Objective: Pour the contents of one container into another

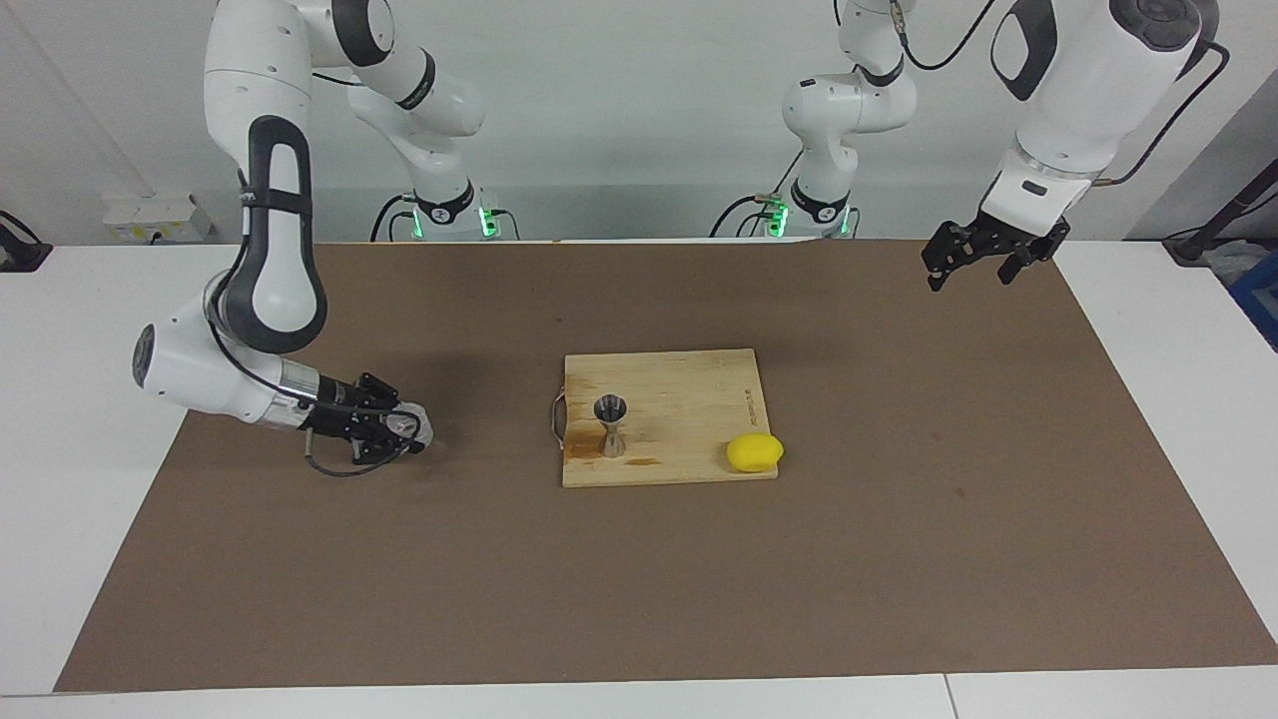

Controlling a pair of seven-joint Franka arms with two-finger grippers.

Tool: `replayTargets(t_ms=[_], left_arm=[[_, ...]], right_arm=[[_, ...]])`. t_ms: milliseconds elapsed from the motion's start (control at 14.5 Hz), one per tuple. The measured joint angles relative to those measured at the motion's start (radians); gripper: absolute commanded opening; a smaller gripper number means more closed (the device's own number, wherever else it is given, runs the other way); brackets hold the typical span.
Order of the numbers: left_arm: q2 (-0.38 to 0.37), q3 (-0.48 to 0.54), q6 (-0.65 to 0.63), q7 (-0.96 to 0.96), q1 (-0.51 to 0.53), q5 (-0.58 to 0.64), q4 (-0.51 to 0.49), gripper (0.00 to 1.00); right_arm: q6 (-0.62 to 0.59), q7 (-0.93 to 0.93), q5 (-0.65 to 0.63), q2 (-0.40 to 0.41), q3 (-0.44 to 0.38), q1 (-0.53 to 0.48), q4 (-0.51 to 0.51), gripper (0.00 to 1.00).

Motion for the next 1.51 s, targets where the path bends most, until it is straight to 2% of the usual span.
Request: replayTargets(t_ms=[344, 550, 1032, 1513], left_arm=[[-0.011, 0.05, -0.002, 0.021, -0.01, -0.045, 0.005, 1.0], [-0.017, 0.054, -0.054, 0.029, -0.01, -0.048, 0.036, 1.0], [-0.02, 0.052, -0.084, 0.055, -0.011, -0.049, 0.067, 1.0], [-0.02, 0.052, -0.083, 0.058, -0.011, -0.049, 0.065, 1.0]], right_arm=[[0.075, 0.223, 0.0, -0.032, 0.001, 0.162, 0.042, 0.0], [0.106, 0.316, -0.013, -0.032, 0.0, 0.23, 0.075, 0.0], [0.122, 0.46, -0.201, -0.032, 0.0, 0.33, 0.141, 0.0], [0.148, 0.541, -0.411, -0.032, 0.0, 0.444, 0.148, 0.0]])
